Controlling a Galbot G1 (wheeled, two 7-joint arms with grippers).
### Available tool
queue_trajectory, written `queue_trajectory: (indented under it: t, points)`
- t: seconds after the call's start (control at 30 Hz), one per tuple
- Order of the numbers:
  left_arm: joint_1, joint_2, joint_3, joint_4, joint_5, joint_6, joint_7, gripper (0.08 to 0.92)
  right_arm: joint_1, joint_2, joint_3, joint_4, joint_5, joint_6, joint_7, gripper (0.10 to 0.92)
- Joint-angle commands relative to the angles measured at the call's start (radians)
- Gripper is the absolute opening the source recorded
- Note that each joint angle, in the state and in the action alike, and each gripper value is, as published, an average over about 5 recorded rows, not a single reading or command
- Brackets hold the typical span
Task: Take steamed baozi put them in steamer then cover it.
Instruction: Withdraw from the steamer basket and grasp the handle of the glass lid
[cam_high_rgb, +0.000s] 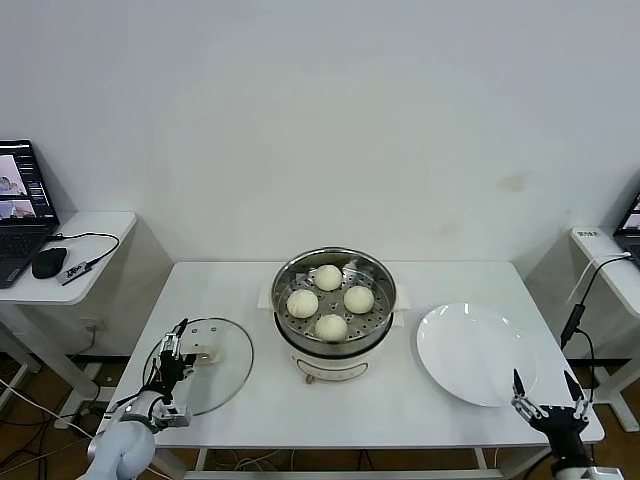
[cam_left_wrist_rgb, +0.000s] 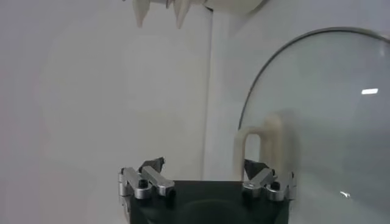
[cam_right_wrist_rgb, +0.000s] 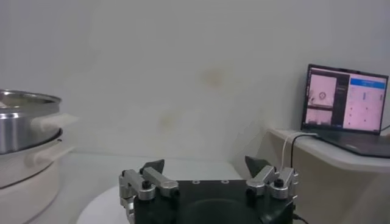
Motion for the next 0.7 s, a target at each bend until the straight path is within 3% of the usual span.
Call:
queue_trajectory:
  t: [0.03, 0.7]
  points:
    - [-0.034, -0.003, 0.013, 0.035, -0.005, 0.002, -0.009, 0.775, 0.002, 0.003, -0.012, -0.005, -0.005, 0.000, 0.000, 0.823]
    - [-0.048, -0.042, -0.006, 0.115, 0.060, -0.028, -0.111, 0.195, 0.006, 0.003, -0.041, -0.013, -0.019, 0.002, -0.007, 0.823]
